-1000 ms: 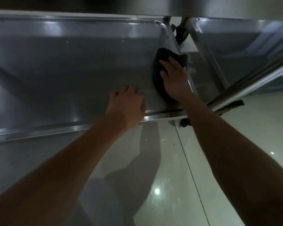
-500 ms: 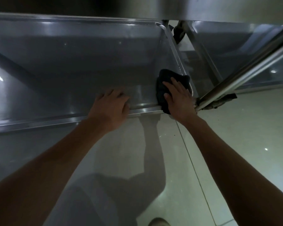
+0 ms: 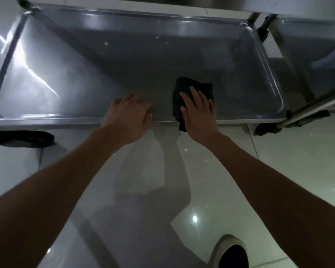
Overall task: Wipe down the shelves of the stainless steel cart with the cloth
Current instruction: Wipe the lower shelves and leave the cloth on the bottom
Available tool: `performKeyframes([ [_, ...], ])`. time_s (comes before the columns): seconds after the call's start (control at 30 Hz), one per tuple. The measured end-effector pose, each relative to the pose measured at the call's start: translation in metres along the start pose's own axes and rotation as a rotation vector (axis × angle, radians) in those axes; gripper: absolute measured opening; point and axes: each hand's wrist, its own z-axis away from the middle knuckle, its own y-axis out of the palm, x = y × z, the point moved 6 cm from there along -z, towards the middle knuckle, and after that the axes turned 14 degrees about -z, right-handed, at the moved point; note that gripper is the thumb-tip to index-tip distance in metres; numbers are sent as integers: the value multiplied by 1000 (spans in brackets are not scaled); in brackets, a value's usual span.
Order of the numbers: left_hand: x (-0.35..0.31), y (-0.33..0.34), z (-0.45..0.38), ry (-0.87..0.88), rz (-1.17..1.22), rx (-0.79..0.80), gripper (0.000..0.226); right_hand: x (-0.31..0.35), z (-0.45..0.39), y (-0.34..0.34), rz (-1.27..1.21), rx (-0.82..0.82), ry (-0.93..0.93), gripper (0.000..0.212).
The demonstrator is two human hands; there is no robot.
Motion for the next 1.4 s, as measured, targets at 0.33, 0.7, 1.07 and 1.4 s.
performKeyframes([
  [0.33,99,5,63,-35,21,21,37,132,-18,71,28,77,-70,49],
  [0.7,189,15,126,-98,-40,-68,40,244,-34,123,-45,132,-154,48],
  [1.07,240,-17,183,-249,-53,-130,30,308,-22,146,7,246,-297,64],
  [1.4,197,-41,225,-315,121,68,38,314,36,98,-198,211,-264,56],
])
